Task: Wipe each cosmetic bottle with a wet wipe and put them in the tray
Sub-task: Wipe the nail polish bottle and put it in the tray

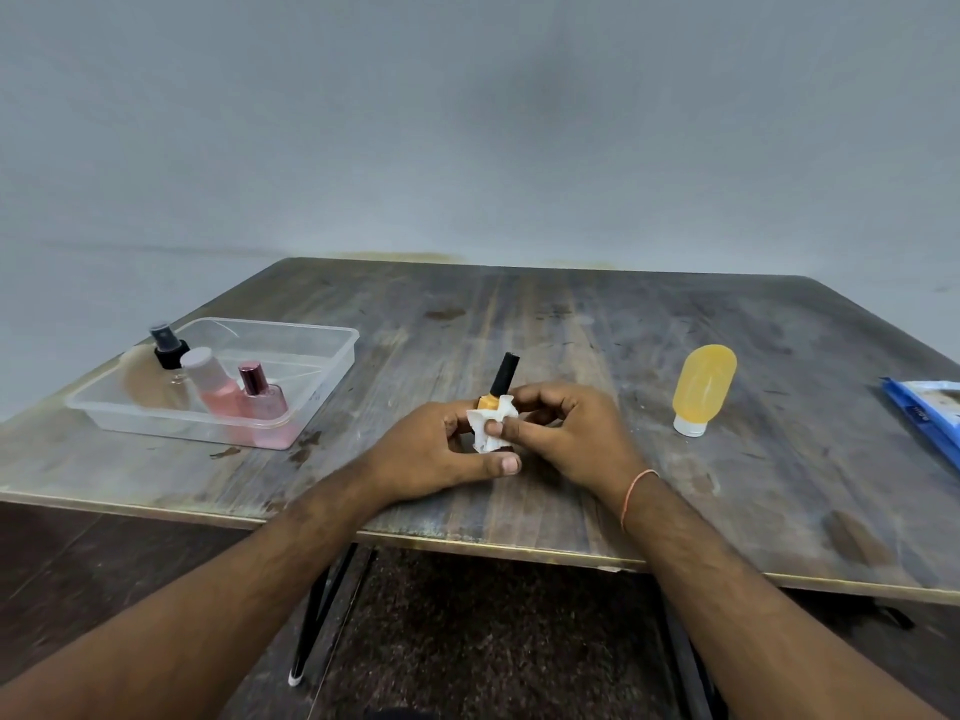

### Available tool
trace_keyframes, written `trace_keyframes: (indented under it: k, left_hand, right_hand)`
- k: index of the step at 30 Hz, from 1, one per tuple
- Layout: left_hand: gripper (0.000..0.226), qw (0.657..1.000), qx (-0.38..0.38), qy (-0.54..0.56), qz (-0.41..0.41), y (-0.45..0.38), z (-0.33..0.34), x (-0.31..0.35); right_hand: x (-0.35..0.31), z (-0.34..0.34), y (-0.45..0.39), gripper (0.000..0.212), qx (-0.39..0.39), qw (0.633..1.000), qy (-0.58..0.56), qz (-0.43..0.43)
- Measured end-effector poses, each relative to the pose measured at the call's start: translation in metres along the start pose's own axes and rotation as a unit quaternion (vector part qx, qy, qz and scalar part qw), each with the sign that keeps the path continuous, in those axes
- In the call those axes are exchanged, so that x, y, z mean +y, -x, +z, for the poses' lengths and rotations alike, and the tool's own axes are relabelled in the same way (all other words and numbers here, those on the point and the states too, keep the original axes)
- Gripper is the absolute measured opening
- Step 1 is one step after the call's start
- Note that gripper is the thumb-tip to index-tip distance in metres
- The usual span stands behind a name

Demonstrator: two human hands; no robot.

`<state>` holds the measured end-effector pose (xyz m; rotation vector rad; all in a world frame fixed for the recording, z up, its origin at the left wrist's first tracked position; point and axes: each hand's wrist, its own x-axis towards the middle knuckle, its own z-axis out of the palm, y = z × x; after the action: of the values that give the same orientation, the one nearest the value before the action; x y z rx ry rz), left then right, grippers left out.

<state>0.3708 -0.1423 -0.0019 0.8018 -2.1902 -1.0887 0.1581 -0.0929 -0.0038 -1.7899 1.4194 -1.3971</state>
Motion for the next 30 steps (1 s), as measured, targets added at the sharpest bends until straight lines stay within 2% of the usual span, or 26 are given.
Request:
trace_keyframes:
  k: [3,6,11,16,17,20,25,30]
  left_hand:
    - [0.045,0.999,0.005,-0.053,0.001,0.001,0.002,0.001]
    - [0.047,0.996,0.014,-0.094,0.003,-0.001,0.003,-0.006]
    - [0.04,0.999,0.027,-0.024,0.004,-0.002,0.003,-0.002]
    - [0.08,0.993,0.071,-0.04,-0.085,-0.002,0.003,-0.006]
    - [0.077,0.993,0.077,-0.031,-0.089,-0.003,0.003,-0.009]
    - [0.046,0.994,0.082,-0.026,-0.067,-0.005,0.003,-0.014]
    - [0.037,0.997,0.069,-0.016,0.011,-0.005,0.002,-0.009]
    - [0.031,0.996,0.067,-0.006,0.05,-0.004,0.003,-0.004]
  right_hand:
    - [0.001,0.0,-0.002,0.024,-0.032,0.999,0.006,-0.005]
    - [0.005,0.001,-0.004,0.023,-0.055,0.998,0.015,0.005]
    - [0.01,0.002,-0.004,0.004,-0.032,0.999,0.008,-0.002]
    - [0.007,0.002,-0.003,0.008,-0.041,0.999,-0.006,-0.01]
    - [0.006,0.002,-0.002,0.009,-0.042,0.999,-0.005,-0.011]
    - [0.007,0.002,-0.002,0.008,-0.034,0.999,-0.011,-0.008]
    - [0.008,0.002,-0.004,0.006,-0.018,0.999,-0.034,-0.001]
    - [0.011,0.002,-0.004,0.004,-0.011,1.0,-0.022,-0.005]
